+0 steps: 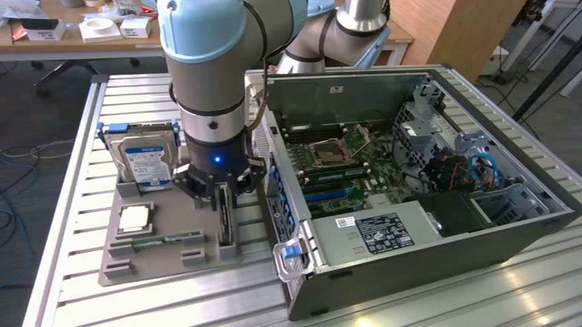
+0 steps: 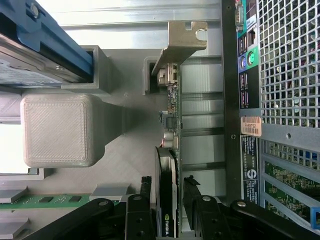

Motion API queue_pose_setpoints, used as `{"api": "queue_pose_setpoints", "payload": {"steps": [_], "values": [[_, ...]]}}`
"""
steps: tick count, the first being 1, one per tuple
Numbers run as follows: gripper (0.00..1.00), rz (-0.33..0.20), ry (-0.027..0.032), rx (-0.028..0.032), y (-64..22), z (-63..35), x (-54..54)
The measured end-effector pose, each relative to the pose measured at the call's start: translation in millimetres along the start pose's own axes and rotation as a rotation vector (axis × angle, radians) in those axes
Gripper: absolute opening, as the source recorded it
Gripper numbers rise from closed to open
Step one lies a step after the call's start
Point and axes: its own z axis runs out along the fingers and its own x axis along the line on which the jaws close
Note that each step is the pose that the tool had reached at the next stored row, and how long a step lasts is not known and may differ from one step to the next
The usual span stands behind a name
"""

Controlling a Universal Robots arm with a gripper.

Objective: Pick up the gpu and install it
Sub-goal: 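Pick up the gpu and move the gpu toward the slot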

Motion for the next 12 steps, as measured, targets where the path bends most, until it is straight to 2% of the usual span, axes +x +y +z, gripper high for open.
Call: {"api": "queue_pose_setpoints", "payload": {"steps": [5,7,12], "values": [[0.37,0.0,0.0,0.0,0.0,0.0,0.0],[0.26,0.0,0.0,0.0,0.0,0.0,0.0],[0.26,0.0,0.0,0.0,0.0,0.0,0.0]]}}
